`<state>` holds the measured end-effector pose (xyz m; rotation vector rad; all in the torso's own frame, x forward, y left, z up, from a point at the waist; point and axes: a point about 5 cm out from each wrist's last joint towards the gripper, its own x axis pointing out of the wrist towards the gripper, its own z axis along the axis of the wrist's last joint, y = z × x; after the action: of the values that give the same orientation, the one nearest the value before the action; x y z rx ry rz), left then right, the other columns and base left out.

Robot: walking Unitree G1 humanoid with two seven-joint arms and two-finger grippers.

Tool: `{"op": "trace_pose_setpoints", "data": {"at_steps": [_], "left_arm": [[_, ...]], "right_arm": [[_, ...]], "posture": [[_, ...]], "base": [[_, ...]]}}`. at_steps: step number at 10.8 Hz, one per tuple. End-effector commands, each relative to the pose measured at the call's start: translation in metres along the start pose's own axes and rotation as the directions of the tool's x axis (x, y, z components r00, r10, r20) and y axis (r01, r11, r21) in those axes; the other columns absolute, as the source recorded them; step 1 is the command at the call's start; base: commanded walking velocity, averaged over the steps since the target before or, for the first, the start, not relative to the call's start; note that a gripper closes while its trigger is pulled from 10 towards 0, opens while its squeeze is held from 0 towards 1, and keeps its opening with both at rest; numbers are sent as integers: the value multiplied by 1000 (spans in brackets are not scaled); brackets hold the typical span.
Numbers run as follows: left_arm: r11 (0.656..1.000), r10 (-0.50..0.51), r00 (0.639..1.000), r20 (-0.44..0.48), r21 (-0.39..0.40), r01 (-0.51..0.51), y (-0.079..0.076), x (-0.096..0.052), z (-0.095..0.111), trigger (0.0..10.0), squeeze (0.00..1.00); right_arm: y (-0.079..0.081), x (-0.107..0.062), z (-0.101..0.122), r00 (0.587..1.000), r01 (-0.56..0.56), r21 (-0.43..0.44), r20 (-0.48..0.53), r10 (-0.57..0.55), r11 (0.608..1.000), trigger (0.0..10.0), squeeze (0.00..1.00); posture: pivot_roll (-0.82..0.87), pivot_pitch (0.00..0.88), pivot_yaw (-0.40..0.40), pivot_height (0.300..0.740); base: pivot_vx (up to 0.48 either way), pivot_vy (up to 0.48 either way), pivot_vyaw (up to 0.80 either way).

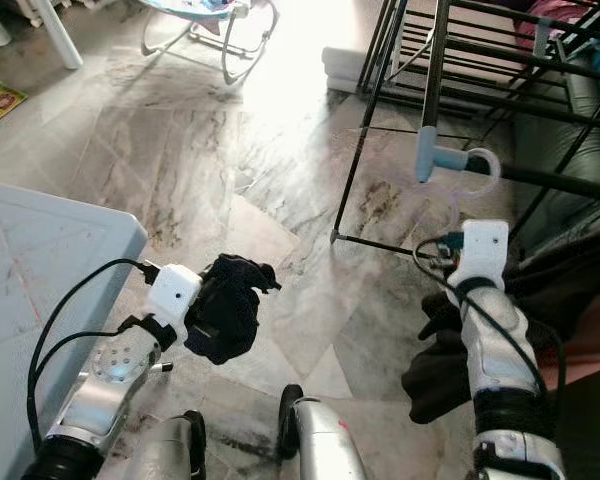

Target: Hang hanger

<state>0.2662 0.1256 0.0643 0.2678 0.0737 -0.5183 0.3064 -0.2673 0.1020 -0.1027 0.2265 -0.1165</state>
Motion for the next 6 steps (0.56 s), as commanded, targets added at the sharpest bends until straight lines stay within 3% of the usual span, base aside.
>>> {"op": "trace_pose_setpoints", "data": {"at_steps": [1, 2, 3, 5, 6], "left_arm": [[1000, -9, 1000, 4, 10, 9, -2, -1, 1, 10000, 0], [1000, -5, 1000, -1, 12, 5, -1, -1, 0, 10000, 0], [1000, -4, 1000, -1, 12, 4, -2, -1, 0, 10000, 0], [1000, -10, 1000, -5, 10, 10, -7, -1, -1, 10000, 0], [1000, -12, 1000, -6, 12, 12, -7, -2, -1, 10000, 0]], "right_arm": [[-5, -1, 2, 1000, 4, 3, -6, -4, 1000, 0, 0], [-5, -1, 2, 1000, -4, -14, -19, 4, 1000, 235, 0], [-6, -2, -2, 999, 9, -20, -35, -10, 1000, 3333, 0], [-3, -5, -7, 999, 4, -18, -45, -5, 1000, 1804, 0], [-3, -5, -7, 999, 3, -16, -45, -4, 1000, 196, 0]], "posture": [[-37, 209, -83, 740], [-37, 210, -87, 740], [-37, 211, -88, 740], [-38, 213, -89, 740], [-41, 216, -86, 740]], "base": [[0, 0, 0], [0, 0, 0], [0, 0, 0], [0, 0, 0], [0, 0, 0]]}}
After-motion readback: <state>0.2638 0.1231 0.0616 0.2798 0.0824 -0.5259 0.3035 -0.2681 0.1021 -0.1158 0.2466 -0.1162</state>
